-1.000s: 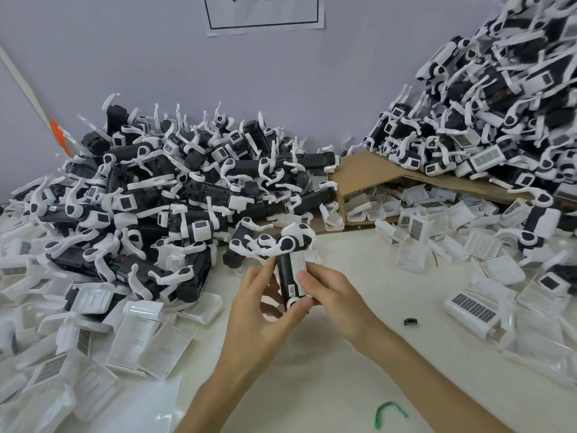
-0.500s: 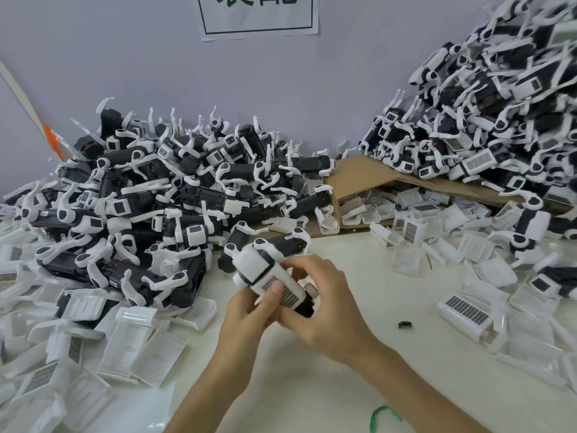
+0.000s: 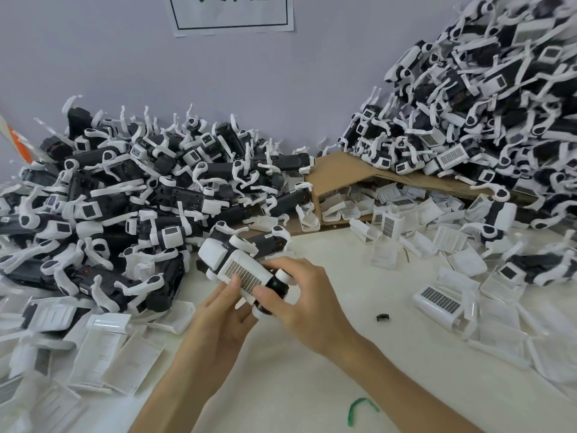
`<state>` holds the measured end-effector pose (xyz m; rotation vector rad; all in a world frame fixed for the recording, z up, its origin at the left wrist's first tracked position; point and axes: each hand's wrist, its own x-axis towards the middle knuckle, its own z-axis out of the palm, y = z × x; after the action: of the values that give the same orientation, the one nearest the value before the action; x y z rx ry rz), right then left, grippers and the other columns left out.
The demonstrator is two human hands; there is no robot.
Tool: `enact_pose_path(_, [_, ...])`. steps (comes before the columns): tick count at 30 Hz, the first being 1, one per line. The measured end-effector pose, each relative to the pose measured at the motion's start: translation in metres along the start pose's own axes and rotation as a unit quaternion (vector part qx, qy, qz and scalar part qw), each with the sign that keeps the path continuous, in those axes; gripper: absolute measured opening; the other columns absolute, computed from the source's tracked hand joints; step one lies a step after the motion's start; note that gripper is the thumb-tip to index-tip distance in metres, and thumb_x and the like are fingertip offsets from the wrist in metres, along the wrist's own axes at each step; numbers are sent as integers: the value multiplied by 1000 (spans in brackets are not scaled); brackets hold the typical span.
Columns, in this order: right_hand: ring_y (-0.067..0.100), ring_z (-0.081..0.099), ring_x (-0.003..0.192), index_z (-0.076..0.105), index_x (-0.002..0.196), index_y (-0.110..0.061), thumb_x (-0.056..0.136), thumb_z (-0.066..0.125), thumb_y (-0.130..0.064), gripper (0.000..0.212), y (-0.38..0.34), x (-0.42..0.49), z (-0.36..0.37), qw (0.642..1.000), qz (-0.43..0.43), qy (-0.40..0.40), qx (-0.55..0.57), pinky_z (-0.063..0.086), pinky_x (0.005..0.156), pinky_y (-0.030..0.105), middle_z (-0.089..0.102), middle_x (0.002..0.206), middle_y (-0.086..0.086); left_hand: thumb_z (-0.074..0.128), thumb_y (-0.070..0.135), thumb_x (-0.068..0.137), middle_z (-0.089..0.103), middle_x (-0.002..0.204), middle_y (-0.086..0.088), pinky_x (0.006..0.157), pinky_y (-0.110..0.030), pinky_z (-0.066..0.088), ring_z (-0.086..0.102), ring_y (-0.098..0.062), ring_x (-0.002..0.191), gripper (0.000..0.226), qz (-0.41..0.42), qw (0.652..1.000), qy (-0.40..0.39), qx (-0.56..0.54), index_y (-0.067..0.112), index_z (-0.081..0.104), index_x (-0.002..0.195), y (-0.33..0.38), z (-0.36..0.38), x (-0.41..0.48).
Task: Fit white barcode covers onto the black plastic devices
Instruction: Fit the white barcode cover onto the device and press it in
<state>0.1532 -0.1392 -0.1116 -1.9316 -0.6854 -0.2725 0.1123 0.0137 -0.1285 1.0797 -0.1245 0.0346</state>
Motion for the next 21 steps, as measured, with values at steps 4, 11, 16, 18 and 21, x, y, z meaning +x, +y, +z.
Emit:
enact_pose_path(4, [1,66,95,70,108,-33,81,62,-52,34,5,2,-6,993,67,-39,95,54,84,23,73,96,-15,60,32,94,61,138,-19,93,-38,56,61,-36,124,49,4,1000,-21,20,15,57,140,-1,1,1])
enact_pose_path(11, [7,69,93,69,114,-28,88,69,-40,29,3,0,-3,995,34,-47,83,57,82,31,75,96,-11,68,31,84,63,131,-23,90,-41,57,63,-35,113,49,-1,998,4,65,11,65,129,2,2,-1])
enact_pose_path(16, [13,67,94,70,112,-26,87,71,-39,29,3,1,-3,997,-2,-41,61,53,87,39,74,94,-9,62,29,91,65,129,-23,88,-39,59,66,-33,111,45,-3,999,17,49,8,64,130,5,6,-2])
enact_pose_path(18, [9,60,100,66,118,-33,86,67,-49,36,5,1,-2,999,-17,-42,-17,43,95,31,70,101,-15,68,27,86,71,120,-18,80,-34,60,71,-31,105,38,40,995,55,71,13,70,122,2,11,-3])
enact_pose_path(21, [1,52,110,52,133,-36,84,68,-47,53,8,1,-5,995,-61,-15,-77,32,100,23,59,122,-24,75,9,87,77,98,2,68,-23,56,73,-22,87,22,186,929,172,270,22,73,105,0,14,-3])
